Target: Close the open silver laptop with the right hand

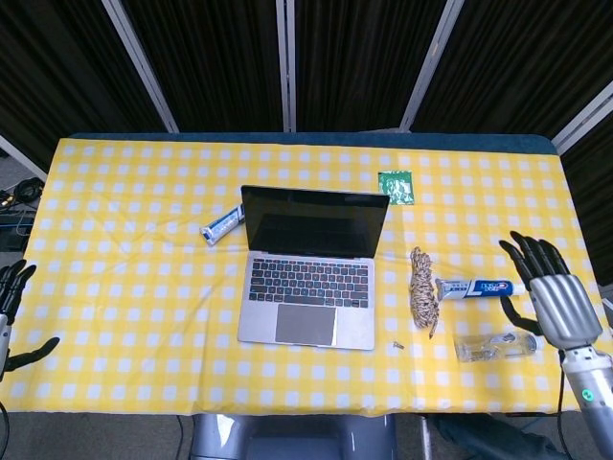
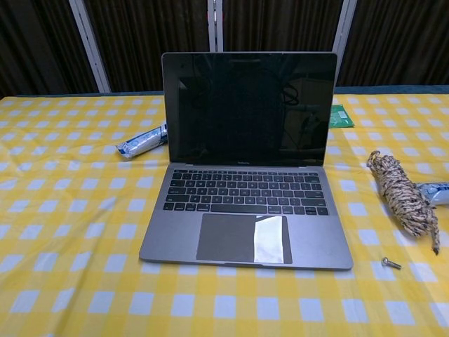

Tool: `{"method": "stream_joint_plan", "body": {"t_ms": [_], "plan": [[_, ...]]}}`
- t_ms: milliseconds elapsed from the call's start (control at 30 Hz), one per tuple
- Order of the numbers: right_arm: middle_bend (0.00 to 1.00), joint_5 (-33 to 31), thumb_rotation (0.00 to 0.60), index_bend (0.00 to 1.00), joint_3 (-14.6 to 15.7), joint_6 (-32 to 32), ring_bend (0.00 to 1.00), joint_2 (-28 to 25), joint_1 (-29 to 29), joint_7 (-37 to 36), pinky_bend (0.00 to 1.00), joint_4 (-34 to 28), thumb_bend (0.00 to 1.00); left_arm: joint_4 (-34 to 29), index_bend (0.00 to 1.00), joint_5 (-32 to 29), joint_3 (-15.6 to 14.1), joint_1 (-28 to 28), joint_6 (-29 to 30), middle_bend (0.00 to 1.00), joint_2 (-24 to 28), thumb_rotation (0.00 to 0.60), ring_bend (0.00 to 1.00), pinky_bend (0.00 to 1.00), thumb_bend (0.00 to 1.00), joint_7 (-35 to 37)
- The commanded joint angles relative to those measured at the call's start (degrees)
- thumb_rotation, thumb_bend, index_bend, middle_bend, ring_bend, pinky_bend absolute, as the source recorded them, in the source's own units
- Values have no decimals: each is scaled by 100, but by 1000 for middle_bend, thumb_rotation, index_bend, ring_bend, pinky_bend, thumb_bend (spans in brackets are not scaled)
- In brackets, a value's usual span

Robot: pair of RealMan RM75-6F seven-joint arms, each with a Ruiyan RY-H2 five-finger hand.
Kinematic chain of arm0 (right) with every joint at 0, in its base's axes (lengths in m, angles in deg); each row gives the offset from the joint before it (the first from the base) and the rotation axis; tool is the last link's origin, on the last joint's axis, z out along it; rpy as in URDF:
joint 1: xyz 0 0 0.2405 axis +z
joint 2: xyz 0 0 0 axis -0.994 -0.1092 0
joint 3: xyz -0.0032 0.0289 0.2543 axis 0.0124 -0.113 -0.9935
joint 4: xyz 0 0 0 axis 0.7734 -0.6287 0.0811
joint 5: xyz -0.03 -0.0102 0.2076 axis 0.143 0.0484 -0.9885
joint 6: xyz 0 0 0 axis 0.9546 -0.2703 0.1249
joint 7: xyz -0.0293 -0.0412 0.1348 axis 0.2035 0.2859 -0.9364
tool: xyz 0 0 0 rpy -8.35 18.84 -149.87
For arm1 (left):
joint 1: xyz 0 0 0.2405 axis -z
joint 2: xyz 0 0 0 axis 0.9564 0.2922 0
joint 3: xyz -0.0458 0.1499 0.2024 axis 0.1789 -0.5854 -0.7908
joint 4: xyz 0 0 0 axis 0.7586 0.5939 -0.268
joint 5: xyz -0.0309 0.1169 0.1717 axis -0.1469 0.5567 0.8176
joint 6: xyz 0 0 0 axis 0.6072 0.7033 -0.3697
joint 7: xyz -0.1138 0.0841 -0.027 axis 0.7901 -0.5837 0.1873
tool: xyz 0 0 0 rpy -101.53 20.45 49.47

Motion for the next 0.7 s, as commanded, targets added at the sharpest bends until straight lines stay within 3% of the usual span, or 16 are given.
{"method": "stream_joint_plan", "body": {"t_ms": [33, 100, 367, 700], "plan": [[0, -308, 600, 0, -436, -961, 0, -219, 838, -352, 0, 214, 953, 37, 0, -108, 31, 50, -109, 0, -33, 600, 0, 0, 0, -45], [0, -482, 600, 0, -577, -1426, 0, -219, 1191, -524, 0, 282, 1000, 74, 0, -212, 55, 100, -221, 0, -69, 600, 0, 0, 0, -83], [36, -1459, 600, 27, -1038, -3123, 0, 43, 2460, -1141, 14, 626, 1000, 182, 0, -588, 172, 257, -532, 0, -167, 600, 0, 0, 0, -169], [97, -2618, 600, 53, -1147, -4233, 20, 724, 3622, -858, 99, 1226, 1000, 277, 0, -918, 275, 343, -722, 0, -171, 600, 0, 0, 0, -116]]}}
